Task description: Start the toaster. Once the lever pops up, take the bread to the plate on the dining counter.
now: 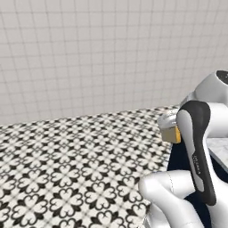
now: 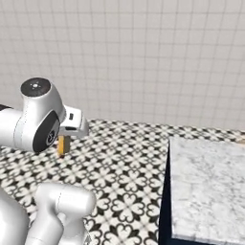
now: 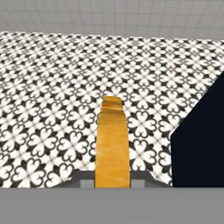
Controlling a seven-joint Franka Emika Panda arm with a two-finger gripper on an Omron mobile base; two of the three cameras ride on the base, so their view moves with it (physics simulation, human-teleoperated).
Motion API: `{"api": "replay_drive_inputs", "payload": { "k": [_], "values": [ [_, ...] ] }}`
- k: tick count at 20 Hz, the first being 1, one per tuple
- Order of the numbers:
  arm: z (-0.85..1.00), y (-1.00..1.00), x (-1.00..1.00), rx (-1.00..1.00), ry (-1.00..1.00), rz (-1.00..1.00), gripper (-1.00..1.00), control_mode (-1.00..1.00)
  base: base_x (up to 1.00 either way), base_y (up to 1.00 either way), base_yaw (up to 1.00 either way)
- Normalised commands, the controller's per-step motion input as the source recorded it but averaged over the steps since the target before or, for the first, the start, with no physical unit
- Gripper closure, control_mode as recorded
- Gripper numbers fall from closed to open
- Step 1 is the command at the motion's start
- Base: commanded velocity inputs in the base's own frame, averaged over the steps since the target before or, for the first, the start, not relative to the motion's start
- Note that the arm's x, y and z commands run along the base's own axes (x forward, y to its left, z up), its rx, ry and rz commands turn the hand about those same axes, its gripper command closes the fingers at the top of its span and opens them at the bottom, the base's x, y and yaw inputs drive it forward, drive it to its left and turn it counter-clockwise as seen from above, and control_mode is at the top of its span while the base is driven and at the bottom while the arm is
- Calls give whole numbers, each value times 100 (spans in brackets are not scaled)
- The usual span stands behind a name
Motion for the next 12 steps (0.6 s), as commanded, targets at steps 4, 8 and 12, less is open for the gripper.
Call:
{"api": "replay_drive_inputs", "payload": {
  "k": [4, 8, 12],
  "values": [
    [0, 0, 0, 0, 0, 0, 100, 100, 82, 10, 8],
    [0, 0, 0, 0, 0, 0, 100, 100, 69, 4, 9],
    [0, 0, 0, 0, 0, 0, 100, 100, 61, 1, 9]
  ]
}}
